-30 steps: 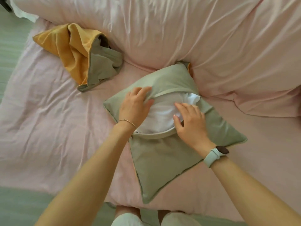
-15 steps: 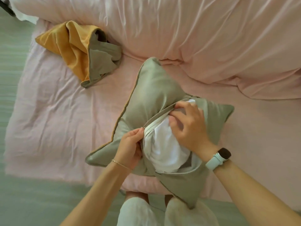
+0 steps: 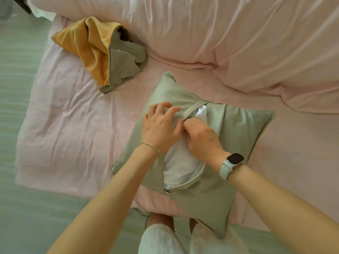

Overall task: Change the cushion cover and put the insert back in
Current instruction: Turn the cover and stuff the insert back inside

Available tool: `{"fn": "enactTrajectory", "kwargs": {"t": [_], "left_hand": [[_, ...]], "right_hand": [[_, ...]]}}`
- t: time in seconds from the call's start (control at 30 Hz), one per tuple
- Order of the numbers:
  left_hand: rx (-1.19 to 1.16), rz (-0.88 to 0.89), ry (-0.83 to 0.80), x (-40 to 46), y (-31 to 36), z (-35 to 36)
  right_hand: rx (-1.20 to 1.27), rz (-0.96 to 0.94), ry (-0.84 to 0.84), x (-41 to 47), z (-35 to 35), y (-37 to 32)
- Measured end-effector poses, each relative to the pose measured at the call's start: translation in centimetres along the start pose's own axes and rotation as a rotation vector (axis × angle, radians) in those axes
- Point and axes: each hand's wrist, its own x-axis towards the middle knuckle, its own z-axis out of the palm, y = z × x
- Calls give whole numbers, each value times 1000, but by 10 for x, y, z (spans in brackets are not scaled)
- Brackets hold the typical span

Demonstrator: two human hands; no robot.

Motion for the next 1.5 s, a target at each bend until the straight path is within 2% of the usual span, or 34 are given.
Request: {"fn": "enactTrajectory", "kwargs": {"t": [0.07,0.2,0.33,0.43,0.5,0.6,0.67,0.8,0.9,0.93,1.03,1.1,1.23,1.37,1.5], "left_hand": [[37,50,-36,7,-9,3],[95,217,11,7,-20,3],[192,241,-8,5,-16,6],[154,121,-154,9,-12,5],[153,104,-202,14,-10,7],[150,113,-59,20,-9,11],[110,0,77,22,-11,11],[-76,-344,15,31,-14,9],[-340,-377,-67,38,-18,1],[-394,-379,-93,38,-20,-1],[-496,-408,-141,34,-23,-1],[-502,-361,-164,30,-21,2],[-428,-212,-160,23,-30,0],[-409,-163,-184,19,-43,-8],[-90,42,-228,32,-49,-18]], "right_hand": [[46,56,-7,-5,-2,-2],[50,63,-1,-8,-4,-1],[48,78,-12,-13,-3,-8],[80,100,-39,-19,-2,-9],[72,104,-57,-22,-2,-9],[49,98,-74,-29,-7,-11],[35,71,-105,-42,-13,-10],[65,26,-268,-61,-26,-4],[153,137,-360,-48,-43,-4],[209,188,-315,-36,-50,-6],[288,270,59,7,-52,-13],[291,371,108,28,-32,-18],[302,602,-48,26,10,-26],[300,654,-43,25,20,-32],[286,670,-88,34,32,-39]]}}
